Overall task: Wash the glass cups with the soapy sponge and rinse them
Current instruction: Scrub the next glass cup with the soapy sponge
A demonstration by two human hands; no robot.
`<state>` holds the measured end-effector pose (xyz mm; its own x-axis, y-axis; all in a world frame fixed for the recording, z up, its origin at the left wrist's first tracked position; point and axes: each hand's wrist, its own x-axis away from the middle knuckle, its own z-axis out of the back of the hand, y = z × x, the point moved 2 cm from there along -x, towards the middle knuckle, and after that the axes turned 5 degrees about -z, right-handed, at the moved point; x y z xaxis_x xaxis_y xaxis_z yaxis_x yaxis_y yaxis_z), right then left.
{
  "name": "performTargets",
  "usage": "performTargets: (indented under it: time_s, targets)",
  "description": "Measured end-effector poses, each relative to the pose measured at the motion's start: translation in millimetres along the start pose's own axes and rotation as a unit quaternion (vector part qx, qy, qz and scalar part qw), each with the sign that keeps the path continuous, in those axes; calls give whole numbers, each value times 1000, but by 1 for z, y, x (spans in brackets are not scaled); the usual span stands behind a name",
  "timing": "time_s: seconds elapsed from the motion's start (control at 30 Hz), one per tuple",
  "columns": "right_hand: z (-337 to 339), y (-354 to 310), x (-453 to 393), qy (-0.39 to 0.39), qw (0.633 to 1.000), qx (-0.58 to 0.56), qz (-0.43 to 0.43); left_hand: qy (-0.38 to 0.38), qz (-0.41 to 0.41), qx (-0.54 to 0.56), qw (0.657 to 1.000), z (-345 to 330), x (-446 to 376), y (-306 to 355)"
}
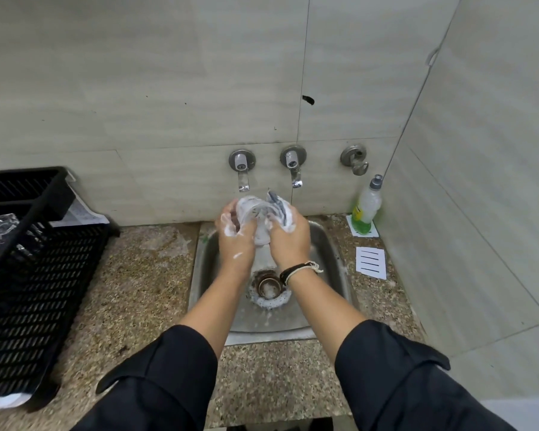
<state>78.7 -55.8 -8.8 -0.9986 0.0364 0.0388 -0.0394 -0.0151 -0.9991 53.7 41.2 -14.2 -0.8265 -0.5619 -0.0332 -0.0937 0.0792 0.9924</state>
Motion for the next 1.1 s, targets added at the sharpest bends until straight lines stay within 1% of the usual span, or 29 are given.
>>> performTargets:
  time_s: [0.03,0.07,0.1,0.13,0.17,0.23,0.27,0.3,0.33,0.37,0.4,0.43,0.5,0.53,0.57,0.6,0.63,0.67,0.7,0.77,0.83,0.87,0.93,0.97,1.0,1.07,1.1]
  targets:
    - [-2,1,2,5,1000,-8,-4,-23,28,28,999,-4,-1,-2]
    - [0,-2,2,13,1000,23,11,-41,20,4,999,-4,-2,0]
    - [5,-8,1,15,995,90,47,-60,-23,-62,996,0,-2,7]
    - [9,-15,0,3,979,178,103,-90,-82,-133,984,3,-1,14]
    - [10,-25,1,-24,945,279,169,-126,-129,-187,966,5,-2,24]
    - [3,-43,9,-75,836,452,301,-181,-205,-237,932,6,-2,39]
    - [2,-47,5,-97,793,497,338,-186,-248,-249,918,5,-3,42]
    - [4,-48,-2,-114,780,516,335,-174,-281,-246,911,6,-6,41]
    - [7,-50,-8,-119,795,515,299,-158,-292,-236,913,7,-9,38]
    - [11,-50,-12,-112,819,502,253,-143,-282,-238,918,8,-12,31]
    - [11,-46,-14,-102,836,492,220,-138,-268,-251,920,9,-15,27]
    - [8,-47,-10,-96,837,497,209,-145,-254,-274,916,10,-19,21]
    - [-1,-44,-1,-114,816,508,250,-173,-241,-306,905,10,-21,15]
    - [-2,-42,-4,-127,814,501,265,-171,-248,-309,902,9,-20,16]
    - [3,-40,-8,-135,827,493,232,-164,-257,-303,903,9,-19,17]
    - [10,-38,-11,-122,849,480,187,-157,-264,-299,904,9,-18,20]
    - [16,-35,-13,-105,858,477,159,-147,-265,-296,906,9,-18,24]
    - [19,-35,-11,-101,862,474,151,-141,-259,-289,911,9,-19,27]
    - [17,-34,-6,-114,858,477,154,-136,-251,-284,915,9,-19,28]
    - [14,-38,-2,-141,850,475,182,-142,-254,-292,911,6,-20,29]
    - [12,-43,-11,-120,855,471,181,-156,-261,-305,903,2,-20,31]
    - [12,-44,-12,-112,854,477,173,-148,-260,-313,901,3,-23,32]
    - [9,-47,-1,-127,844,490,179,-118,-245,-324,906,6,-27,34]
    - [7,-48,5,-142,842,483,193,-112,-241,-330,906,6,-29,35]
    - [5,-48,4,-147,840,480,204,-124,-239,-332,904,4,-29,34]
    - [6,-47,-12,-125,847,481,189,-146,-244,-329,901,-1,-27,26]
    - [8,-46,-19,-120,859,469,169,-141,-252,-317,903,-1,-25,23]
